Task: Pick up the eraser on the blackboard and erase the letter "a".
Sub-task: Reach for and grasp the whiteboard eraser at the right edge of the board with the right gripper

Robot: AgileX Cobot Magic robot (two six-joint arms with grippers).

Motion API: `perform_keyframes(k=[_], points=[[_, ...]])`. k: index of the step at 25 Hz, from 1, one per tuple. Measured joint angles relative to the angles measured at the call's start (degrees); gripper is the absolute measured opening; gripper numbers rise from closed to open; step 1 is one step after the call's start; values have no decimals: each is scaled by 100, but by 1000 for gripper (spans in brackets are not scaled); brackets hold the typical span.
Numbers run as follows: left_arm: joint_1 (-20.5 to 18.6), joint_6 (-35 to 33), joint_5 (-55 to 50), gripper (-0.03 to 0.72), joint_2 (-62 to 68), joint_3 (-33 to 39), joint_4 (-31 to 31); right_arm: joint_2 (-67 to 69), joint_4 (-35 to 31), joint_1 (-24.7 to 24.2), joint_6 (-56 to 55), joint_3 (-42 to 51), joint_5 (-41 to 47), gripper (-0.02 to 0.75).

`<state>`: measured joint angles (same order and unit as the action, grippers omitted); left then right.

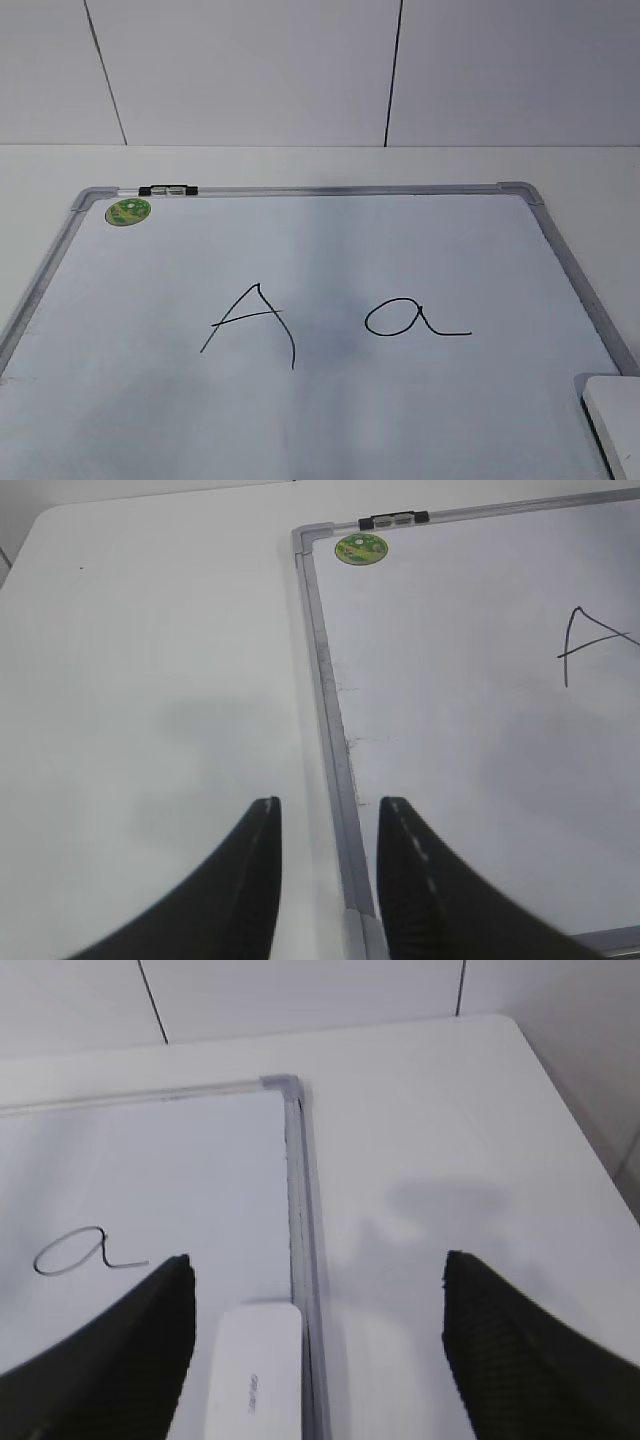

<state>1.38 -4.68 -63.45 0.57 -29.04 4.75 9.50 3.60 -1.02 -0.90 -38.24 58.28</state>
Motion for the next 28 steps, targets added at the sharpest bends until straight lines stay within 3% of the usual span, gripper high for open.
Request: perform_keyframes(k=[6,17,28], points=[[0,0,0,244,0,0,0,524,-477,0,162,-467,-398,592],[0,0,0,245,0,0,0,2092,-1467,0,485,-1156,1248,592],[0,0,0,245,0,0,0,3030,-1556,90,485,-1014,1359,592]])
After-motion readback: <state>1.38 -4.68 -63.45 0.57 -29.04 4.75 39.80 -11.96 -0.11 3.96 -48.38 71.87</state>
